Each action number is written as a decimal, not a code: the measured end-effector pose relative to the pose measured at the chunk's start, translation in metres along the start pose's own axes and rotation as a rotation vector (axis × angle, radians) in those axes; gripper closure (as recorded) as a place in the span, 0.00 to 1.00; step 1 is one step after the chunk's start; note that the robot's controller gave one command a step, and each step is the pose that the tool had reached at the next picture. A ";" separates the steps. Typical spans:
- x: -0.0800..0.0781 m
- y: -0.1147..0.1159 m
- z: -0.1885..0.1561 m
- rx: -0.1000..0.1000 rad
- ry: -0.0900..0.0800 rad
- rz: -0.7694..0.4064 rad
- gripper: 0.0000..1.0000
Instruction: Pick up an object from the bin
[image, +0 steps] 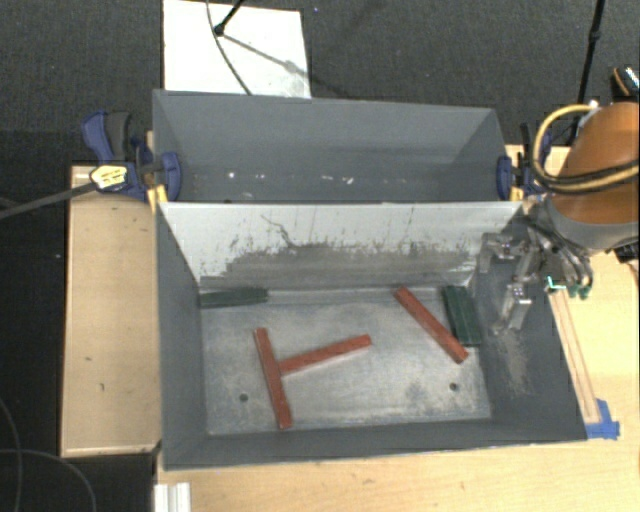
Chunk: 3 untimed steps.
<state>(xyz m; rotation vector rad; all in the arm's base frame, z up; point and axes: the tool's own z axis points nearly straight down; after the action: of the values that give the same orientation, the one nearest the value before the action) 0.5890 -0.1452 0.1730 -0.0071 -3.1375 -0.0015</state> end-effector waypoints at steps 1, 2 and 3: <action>0.013 0.047 0.106 -0.002 -0.001 0.170 0.00; 0.012 0.060 0.071 0.000 -0.012 0.180 0.00; 0.031 0.061 0.066 -0.001 -0.005 0.400 0.00</action>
Offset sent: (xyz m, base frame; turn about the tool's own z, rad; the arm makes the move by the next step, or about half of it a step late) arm -0.0118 0.0449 -0.1030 0.1720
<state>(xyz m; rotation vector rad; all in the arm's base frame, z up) 0.5580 -0.0839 0.1069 -0.6317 -3.0778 -0.0014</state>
